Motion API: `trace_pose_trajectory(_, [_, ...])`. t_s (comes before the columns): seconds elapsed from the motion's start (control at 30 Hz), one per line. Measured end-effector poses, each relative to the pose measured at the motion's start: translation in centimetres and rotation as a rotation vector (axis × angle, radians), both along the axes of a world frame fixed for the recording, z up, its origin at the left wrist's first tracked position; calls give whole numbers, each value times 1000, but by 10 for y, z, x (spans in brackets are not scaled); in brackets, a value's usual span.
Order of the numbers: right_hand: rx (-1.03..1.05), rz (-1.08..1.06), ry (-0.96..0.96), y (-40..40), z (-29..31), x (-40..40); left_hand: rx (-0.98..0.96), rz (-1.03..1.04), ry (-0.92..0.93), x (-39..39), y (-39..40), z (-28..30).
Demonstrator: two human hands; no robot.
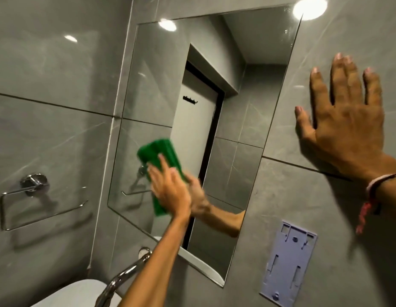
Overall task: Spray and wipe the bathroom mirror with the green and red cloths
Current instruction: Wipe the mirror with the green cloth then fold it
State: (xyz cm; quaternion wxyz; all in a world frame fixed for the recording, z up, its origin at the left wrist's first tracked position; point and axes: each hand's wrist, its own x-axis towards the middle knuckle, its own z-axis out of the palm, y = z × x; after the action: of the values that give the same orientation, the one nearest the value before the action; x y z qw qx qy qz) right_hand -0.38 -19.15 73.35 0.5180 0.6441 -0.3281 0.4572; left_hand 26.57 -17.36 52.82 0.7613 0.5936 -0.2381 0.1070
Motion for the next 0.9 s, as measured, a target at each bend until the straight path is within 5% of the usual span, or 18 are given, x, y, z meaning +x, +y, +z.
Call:
trace_pose_trajectory(0.1, [8, 11, 18, 5, 5, 2, -42, -11, -649, -47, -3, 73])
trace_pose_trajectory(0.17, [15, 21, 20, 5, 3, -1, -46, 25, -1102, -74, -6, 76])
trace_pose_trajectory(0.23, [6, 26, 18, 5, 2, -3, -28, 53, -1367, -77, -7, 52])
trace_pose_trajectory(0.33, [26, 25, 3, 5, 4, 0, 11, 75, -1227, -50, -6, -3])
trace_pose_trajectory(0.5, [79, 27, -5, 4, -10, -1, 160, 5, -216, -34, -1, -139])
trace_pose_trajectory(0.57, [107, 37, 0, 7, -13, -1, 157, -66, -3, -53, 2, -176])
trace_pose_trajectory(0.77, [216, 170, 70, 26, -50, 6, 171, -147, -335, -143, 14, -193])
trace_pose_trajectory(0.9, [375, 381, 355, 53, -90, 4, 124, -136, -684, -160, 12, -148])
